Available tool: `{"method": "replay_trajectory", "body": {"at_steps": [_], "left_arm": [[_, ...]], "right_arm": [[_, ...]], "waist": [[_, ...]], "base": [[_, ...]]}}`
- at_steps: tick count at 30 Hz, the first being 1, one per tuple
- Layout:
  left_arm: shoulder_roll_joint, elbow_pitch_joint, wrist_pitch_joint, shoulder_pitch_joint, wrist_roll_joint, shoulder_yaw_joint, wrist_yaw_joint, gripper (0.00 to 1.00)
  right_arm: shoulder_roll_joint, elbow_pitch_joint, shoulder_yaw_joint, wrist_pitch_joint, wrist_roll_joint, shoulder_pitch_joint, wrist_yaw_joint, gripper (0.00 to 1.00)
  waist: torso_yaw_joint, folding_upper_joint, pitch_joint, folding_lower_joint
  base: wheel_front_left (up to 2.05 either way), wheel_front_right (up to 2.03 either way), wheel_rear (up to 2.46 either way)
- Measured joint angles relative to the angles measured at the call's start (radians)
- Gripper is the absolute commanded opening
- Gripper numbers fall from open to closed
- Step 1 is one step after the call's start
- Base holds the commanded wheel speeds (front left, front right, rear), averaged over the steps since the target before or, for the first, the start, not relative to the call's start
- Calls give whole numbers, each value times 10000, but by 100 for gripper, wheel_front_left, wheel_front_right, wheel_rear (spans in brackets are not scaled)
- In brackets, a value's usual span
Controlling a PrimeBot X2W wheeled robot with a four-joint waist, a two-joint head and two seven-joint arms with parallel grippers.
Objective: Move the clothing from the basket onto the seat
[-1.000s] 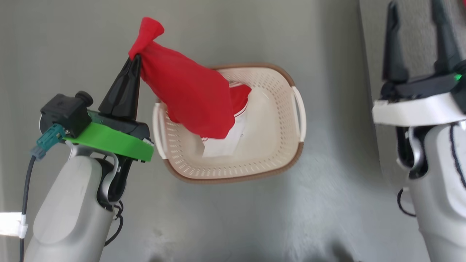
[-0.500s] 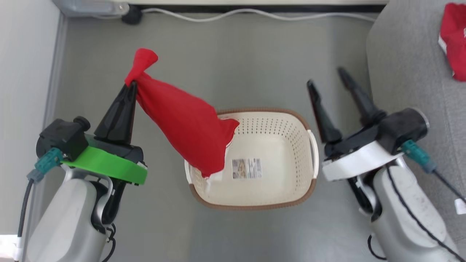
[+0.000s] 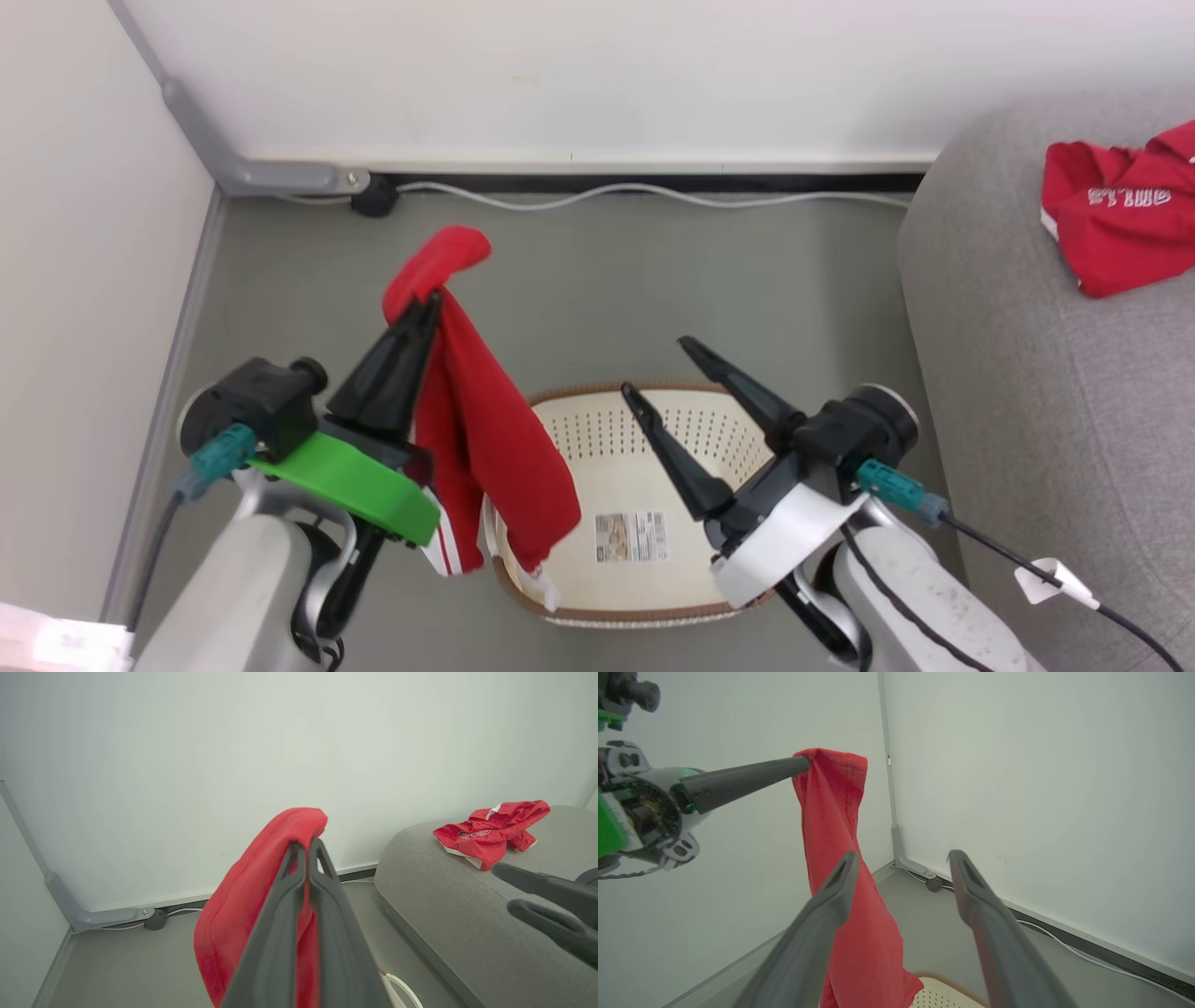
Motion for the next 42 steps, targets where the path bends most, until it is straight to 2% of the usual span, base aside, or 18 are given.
{"method": "replay_trajectory", "body": {"at_steps": [9,18,19,20,21,27,28,32,35,42], "left_arm": [[-261,-493,654,509,-31,-640,0,0],[-546,-1760,1235,513,-33,-1434,0,0],[-569,-1881,1260,513,-48,-1490,0,0],[-583,-1992,1310,514,-71,-1528,0,0],[-585,-2098,1335,515,-86,-1553,0,0],[-548,-2560,1434,748,-146,-1361,36,0],[-533,-2589,1438,828,-167,-1306,117,27],[-430,-2660,1507,1138,-207,-1129,311,100],[-368,-2706,1507,1316,-211,-1114,336,100],[-405,-2769,1406,1780,-299,-1273,376,100]], "right_arm": [[159,136,1026,0,663,342,2,100],[159,280,1206,0,932,351,4,100],[159,293,1187,0,989,351,4,44],[161,291,1139,0,1039,351,4,9],[159,299,1116,0,1104,350,2,0],[161,401,1145,0,1258,342,4,0],[161,387,1097,0,1277,338,4,0],[157,182,779,2,1348,282,-2,0],[163,2,535,2,1348,210,-40,0],[-155,-506,-173,2,1344,146,-487,0]], "waist": [[-54,0,-1171,0],[51,0,-1591,0],[53,0,-1599,-1],[54,0,-1605,0],[50,0,-1609,0],[-144,0,-1599,0],[-199,0,-1594,0],[-472,0,-1565,0],[-655,0,-1543,0],[-1456,0,-1420,0]], "base": [[0,0,0],[0,0,0],[0,0,0],[0,0,0],[0,0,0],[0,0,0],[0,0,0],[0,0,0],[0,0,0],[0,0,0]]}}
